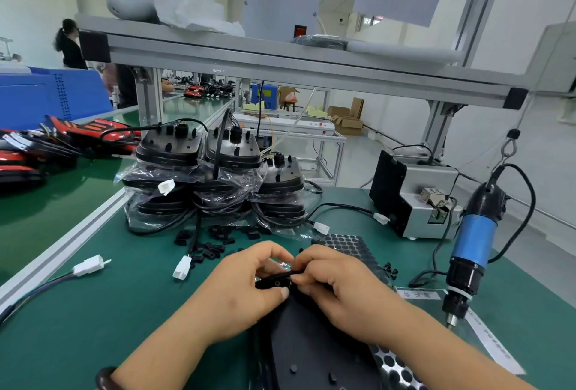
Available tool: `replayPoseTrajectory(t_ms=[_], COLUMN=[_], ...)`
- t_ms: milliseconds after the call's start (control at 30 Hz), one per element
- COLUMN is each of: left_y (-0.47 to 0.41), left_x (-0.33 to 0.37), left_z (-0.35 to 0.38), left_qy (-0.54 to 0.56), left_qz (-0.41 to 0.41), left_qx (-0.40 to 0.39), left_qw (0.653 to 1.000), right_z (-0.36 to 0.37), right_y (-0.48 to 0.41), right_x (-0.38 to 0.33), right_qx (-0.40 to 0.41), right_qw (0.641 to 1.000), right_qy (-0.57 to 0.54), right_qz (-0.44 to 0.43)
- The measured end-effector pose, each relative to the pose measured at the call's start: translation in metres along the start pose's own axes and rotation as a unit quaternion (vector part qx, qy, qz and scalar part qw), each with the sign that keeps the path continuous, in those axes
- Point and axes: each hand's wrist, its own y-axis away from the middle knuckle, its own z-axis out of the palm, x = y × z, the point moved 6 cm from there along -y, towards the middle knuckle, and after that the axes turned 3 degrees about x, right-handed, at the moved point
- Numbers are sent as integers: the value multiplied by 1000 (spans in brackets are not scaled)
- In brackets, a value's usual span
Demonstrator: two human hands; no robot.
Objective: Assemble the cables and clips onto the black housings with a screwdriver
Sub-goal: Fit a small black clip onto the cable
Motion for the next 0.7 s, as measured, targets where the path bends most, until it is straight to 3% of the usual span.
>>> replayPoseTrajectory(t_ms=[233, 367, 700], left_y=[0, 3, 10], left_x=[3, 7, 19], left_z=[3, 5, 5], left_qy=[-41, -142, -252], left_qz=[11, 31, 27], left_qx=[43, 78, 131], left_qw=[998, 986, 958], right_z=[2, 2, -7], right_y=[2, 8, 11], right_x=[6, 8, 12], right_qx=[21, 31, 88], right_qw=[1000, 998, 986], right_qy=[-19, -53, -121], right_qz=[7, 33, 73])
